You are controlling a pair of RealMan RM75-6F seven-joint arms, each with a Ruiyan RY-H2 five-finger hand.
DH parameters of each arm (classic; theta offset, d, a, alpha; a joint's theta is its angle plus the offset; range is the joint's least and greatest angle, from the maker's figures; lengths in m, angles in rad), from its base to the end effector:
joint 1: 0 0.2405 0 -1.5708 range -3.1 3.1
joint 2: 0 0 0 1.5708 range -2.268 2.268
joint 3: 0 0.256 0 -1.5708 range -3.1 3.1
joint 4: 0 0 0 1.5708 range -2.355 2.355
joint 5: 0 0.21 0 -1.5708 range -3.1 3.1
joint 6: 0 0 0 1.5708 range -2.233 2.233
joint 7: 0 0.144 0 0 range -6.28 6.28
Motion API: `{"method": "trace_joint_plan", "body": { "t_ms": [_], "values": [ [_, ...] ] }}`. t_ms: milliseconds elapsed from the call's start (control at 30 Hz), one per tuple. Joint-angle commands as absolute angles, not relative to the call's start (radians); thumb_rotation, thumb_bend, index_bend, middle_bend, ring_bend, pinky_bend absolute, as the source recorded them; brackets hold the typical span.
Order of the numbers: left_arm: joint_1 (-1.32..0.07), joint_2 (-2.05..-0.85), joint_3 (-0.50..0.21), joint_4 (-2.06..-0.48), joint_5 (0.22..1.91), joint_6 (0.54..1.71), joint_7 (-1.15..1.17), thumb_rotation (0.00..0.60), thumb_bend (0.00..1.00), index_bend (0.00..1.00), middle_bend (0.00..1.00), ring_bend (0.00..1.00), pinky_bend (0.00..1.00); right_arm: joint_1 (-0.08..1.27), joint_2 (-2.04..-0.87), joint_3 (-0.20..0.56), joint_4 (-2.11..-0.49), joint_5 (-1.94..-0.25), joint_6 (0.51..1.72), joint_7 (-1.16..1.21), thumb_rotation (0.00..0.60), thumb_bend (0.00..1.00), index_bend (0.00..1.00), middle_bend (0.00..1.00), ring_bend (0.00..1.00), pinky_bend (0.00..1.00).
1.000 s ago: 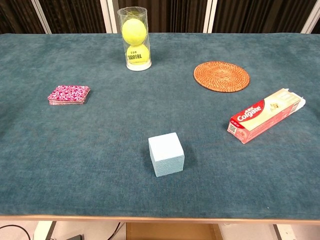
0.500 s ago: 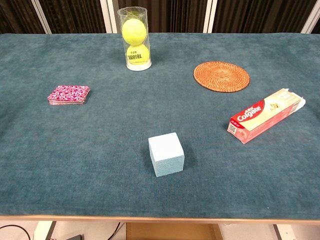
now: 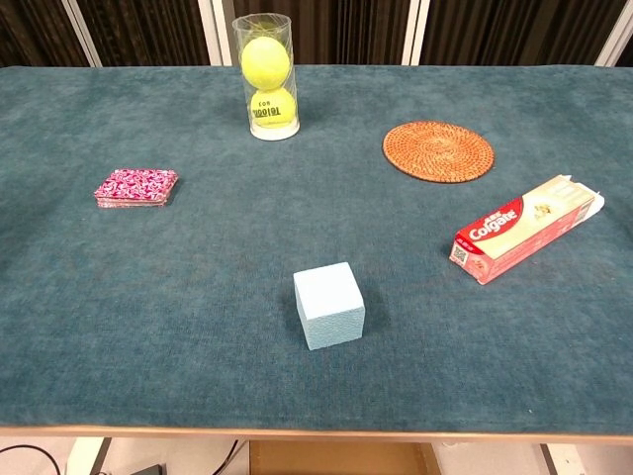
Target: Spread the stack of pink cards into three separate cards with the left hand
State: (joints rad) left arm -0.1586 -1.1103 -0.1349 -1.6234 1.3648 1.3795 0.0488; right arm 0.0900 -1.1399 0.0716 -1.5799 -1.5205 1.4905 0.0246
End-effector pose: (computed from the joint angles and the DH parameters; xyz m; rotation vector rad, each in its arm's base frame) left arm -0.3098 0.2209 0.1664 -1.3358 -0.9076 -0.8668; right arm -0.3098 -0.1874 0.1581 1.3827 -0.8828 0.9506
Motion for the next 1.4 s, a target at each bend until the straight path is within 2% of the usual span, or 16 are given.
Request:
{"method": "trace_joint_plan", "body": {
  "t_ms": [33,67,167,333,600,900,1400],
  "values": [
    [-0.280,-1.077,-0.193,-1.662,1.267,1.205,0.127,0.600,0.07,0.19,0.12,0.00,0.00,0.089,-1.140,0.072,-1.581,-1.519,1.491,0.024,0.600,0.22,0.15,0.04,0.04,0.19],
    [-0.297,-1.076,-0.201,-1.665,1.251,1.179,0.129,0.600,0.07,0.19,0.12,0.00,0.00,0.089,-1.140,0.072,-1.581,-1.519,1.491,0.024,0.600,0.22,0.15,0.04,0.04,0.19],
    [-0.423,-1.088,-0.255,-1.656,1.133,0.982,0.122,0.600,0.07,0.19,0.12,0.00,0.00,0.090,-1.140,0.072,-1.582,-1.516,1.489,0.023,0.600,0.22,0.15,0.04,0.04,0.19],
    [-0.548,-1.117,-0.269,-1.613,0.991,0.828,0.190,0.600,0.07,0.20,0.12,0.00,0.00,0.091,-1.140,0.072,-1.583,-1.513,1.484,0.020,0.600,0.22,0.15,0.04,0.05,0.19],
    [-0.658,-1.206,-0.242,-1.555,0.877,0.798,0.310,0.600,0.07,0.23,0.12,0.00,0.00,0.098,-1.142,0.070,-1.580,-1.514,1.471,0.019,0.600,0.22,0.15,0.04,0.05,0.19],
    [-0.722,-1.280,-0.195,-1.501,0.823,0.777,0.367,0.600,0.07,0.26,0.12,0.00,0.00,0.102,-1.142,0.073,-1.575,-1.510,1.466,0.026,0.600,0.22,0.15,0.04,0.05,0.19],
    [-0.799,-1.356,-0.175,-1.413,0.739,0.740,0.389,0.600,0.09,0.31,0.12,0.00,0.00,0.102,-1.141,0.075,-1.570,-1.507,1.467,0.037,0.600,0.22,0.15,0.04,0.05,0.19]
  ]
}}
